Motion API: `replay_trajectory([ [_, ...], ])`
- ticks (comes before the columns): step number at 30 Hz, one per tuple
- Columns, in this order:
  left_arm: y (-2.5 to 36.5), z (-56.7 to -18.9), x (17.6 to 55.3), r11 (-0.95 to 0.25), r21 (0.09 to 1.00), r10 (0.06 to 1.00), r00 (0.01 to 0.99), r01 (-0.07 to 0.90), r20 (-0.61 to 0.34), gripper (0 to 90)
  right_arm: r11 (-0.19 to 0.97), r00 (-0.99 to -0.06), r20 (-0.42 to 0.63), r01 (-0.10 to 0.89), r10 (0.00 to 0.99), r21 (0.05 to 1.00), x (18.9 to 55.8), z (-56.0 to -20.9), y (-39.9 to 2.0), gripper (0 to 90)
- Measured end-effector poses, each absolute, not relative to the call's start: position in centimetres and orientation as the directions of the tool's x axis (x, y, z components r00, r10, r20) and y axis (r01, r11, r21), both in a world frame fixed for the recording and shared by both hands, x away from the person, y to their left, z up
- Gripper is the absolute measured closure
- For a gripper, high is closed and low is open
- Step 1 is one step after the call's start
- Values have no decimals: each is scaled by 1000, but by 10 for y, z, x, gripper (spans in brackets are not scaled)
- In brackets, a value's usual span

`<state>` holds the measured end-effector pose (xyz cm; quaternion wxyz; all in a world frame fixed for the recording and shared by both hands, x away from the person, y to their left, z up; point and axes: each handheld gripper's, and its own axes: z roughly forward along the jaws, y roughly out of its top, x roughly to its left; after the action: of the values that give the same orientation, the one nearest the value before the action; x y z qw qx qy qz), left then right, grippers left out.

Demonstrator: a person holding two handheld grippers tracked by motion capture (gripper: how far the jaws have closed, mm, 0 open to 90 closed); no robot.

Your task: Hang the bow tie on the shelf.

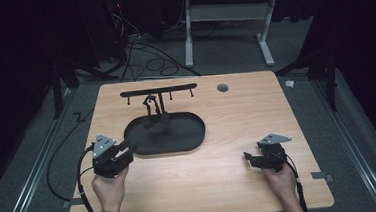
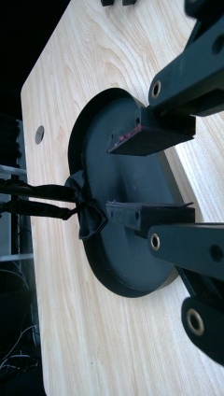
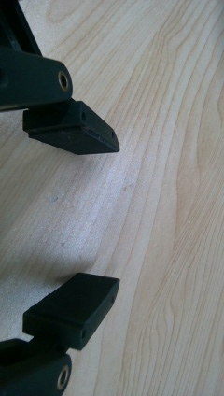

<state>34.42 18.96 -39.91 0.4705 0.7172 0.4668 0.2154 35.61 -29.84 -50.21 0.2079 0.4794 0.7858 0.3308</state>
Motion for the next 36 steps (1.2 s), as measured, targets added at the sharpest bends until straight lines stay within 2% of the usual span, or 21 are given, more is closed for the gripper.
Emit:
replay_trajectory([
  [18,188,-419,338,-128,855,873,466,502,-143,653,321,-454,-10,616,891,719,356,-502,-298,310],
  [36,179,-445,333,-111,829,859,473,548,-198,652,322,-454,-10,616,891,719,356,-502,-298,311],
])
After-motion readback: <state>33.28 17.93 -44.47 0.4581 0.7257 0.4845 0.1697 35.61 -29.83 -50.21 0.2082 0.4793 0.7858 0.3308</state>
